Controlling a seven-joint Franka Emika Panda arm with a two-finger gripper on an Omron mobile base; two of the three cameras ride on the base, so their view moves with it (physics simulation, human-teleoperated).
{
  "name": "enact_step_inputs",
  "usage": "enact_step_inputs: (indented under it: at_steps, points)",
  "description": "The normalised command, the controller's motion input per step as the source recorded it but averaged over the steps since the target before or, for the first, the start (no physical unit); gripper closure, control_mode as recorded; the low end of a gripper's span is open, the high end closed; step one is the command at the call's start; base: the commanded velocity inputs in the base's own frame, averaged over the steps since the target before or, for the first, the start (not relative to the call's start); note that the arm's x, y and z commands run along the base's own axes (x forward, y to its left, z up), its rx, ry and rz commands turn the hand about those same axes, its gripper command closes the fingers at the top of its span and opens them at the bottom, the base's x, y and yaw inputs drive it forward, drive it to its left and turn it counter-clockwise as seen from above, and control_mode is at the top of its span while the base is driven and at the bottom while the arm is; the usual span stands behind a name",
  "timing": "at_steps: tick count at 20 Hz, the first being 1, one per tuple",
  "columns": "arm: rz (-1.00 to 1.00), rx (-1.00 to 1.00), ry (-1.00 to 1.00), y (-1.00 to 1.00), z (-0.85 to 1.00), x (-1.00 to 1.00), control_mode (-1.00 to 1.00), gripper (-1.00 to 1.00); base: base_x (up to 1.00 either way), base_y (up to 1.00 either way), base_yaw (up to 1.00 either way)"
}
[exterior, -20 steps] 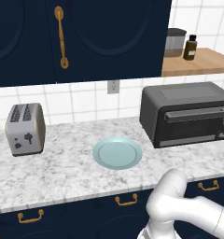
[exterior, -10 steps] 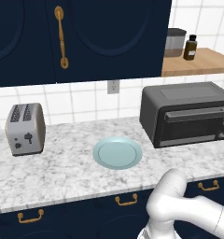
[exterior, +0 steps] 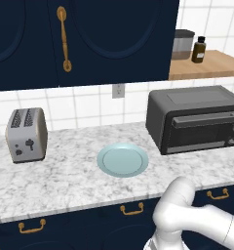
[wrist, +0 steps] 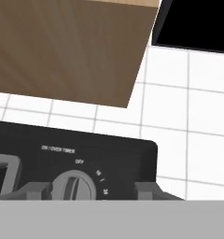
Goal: Pick up the kebab skewer and baguette bread, and place them inside the toaster oven. Close the toaster oven door and start by setting the timer.
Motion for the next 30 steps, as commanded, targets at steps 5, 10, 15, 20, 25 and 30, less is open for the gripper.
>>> enact_step_inputs:
  at_steps: [5,10,15,20,25,30]
  points:
    - [-0.03,0.0,-0.02,0.0,0.0,0.18,-1.0,1.0,0.0,0.0,0.0]
    - [0.0,-0.02,-0.04,0.05,0.02,0.2,-1.0,1.0,0.0,0.0,0.0]
    - [-0.02,-0.02,-0.01,0.19,0.05,0.05,-1.0,1.0,0.0,0.0,0.0]
    - [-0.06,-0.02,0.0,0.31,0.28,0.01,-1.0,1.0,0.0,0.0,0.0]
    - [-0.03,0.0,0.0,0.34,0.24,0.0,-1.0,1.0,0.0,0.0,0.0]
    - [0.0,0.0,0.0,0.3,0.35,0.0,-1.0,1.0,0.0,0.0,0.0]
